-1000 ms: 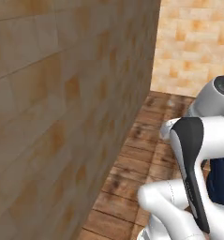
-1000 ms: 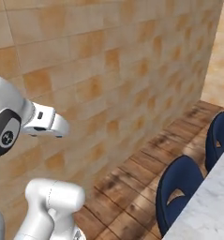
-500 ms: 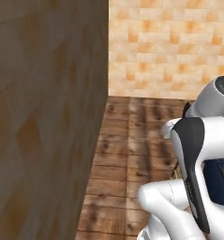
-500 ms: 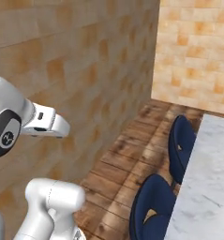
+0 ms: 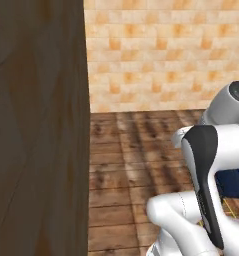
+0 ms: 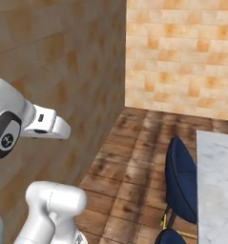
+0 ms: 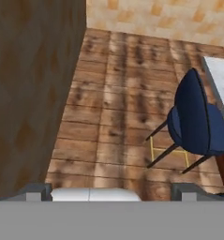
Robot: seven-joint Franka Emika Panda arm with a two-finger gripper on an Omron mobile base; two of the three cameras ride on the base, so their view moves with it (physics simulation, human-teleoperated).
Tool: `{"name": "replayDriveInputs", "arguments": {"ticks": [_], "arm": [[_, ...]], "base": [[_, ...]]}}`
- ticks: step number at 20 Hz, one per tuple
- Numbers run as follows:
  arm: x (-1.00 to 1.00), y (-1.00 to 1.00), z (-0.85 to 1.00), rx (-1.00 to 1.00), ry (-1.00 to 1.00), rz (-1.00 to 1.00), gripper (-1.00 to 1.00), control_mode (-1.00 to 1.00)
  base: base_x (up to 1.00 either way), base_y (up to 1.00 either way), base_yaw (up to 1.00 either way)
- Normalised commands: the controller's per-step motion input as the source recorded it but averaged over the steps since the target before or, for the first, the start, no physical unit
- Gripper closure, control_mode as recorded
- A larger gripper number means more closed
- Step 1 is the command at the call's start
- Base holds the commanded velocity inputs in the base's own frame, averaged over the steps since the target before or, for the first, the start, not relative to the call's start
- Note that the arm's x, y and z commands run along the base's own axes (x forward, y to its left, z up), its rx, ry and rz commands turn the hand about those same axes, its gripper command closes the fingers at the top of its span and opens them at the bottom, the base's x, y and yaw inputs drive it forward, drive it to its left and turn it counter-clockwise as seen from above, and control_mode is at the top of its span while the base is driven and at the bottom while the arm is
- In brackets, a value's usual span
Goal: Sort all alcoholic drinks to one cabinet, and non-alcoholic drinks to the other.
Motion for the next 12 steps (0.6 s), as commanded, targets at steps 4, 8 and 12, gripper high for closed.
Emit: {"name": "replayDriveInputs", "arguments": {"ticks": [4,8,12], "arm": [[0.00,0.00,0.00,0.00,0.00,0.00,-1.00,1.00],[0.00,0.00,0.00,0.00,0.00,0.00,-1.00,1.00],[0.00,0.00,0.00,0.00,0.00,0.00,-1.00,1.00]], "base": [[1.00,0.25,-0.27],[1.00,0.02,-0.21],[1.00,0.00,-0.16]]}}
